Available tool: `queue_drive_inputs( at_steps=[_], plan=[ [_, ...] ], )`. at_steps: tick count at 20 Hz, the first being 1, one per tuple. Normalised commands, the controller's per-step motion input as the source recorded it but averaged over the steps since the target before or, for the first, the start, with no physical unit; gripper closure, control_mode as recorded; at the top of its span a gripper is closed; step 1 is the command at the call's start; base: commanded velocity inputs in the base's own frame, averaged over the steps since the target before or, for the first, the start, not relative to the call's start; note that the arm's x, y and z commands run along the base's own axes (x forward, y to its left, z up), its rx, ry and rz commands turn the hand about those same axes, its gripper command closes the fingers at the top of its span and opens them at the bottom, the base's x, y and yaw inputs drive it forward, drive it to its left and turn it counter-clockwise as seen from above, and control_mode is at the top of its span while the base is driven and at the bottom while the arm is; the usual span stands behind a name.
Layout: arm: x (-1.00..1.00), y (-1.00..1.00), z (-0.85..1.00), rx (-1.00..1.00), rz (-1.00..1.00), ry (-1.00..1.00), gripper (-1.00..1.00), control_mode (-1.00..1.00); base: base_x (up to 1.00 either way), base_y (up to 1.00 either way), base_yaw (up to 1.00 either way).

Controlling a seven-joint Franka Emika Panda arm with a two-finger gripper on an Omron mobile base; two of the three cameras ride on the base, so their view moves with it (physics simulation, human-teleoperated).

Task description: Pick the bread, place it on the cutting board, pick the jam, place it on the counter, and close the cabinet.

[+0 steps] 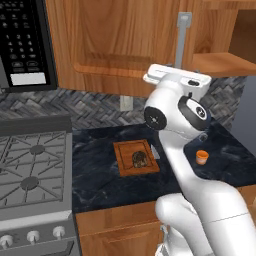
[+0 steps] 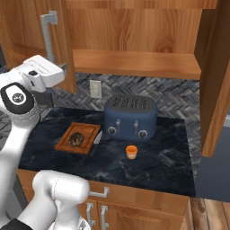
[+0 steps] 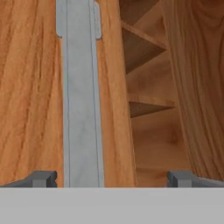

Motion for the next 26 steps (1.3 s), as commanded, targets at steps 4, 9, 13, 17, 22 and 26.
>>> queue_drive_inputs(
  at_steps=[4,9,13,17,22,26],
  plan=[
    [0.30,-0.11,-0.11,0.00,0.13,0.00,-1.00,-1.00,0.00,0.00,0.00],
    [0.30,-0.09,-0.13,0.00,0.14,0.00,-1.00,-1.00,0.00,0.00,0.00],
    [0.29,-0.04,-0.15,0.00,0.14,0.00,-1.00,-1.00,0.00,0.00,0.00],
    [0.31,0.00,-0.17,-0.01,0.13,0.00,-1.00,-1.00,0.00,0.00,0.00],
    [0.29,0.00,-0.17,-0.02,0.13,0.00,-1.00,-1.00,0.00,0.00,0.00],
    [0.30,0.00,-0.11,-0.01,0.12,0.00,-1.00,-1.00,0.00,0.00,0.00]
  ],
)
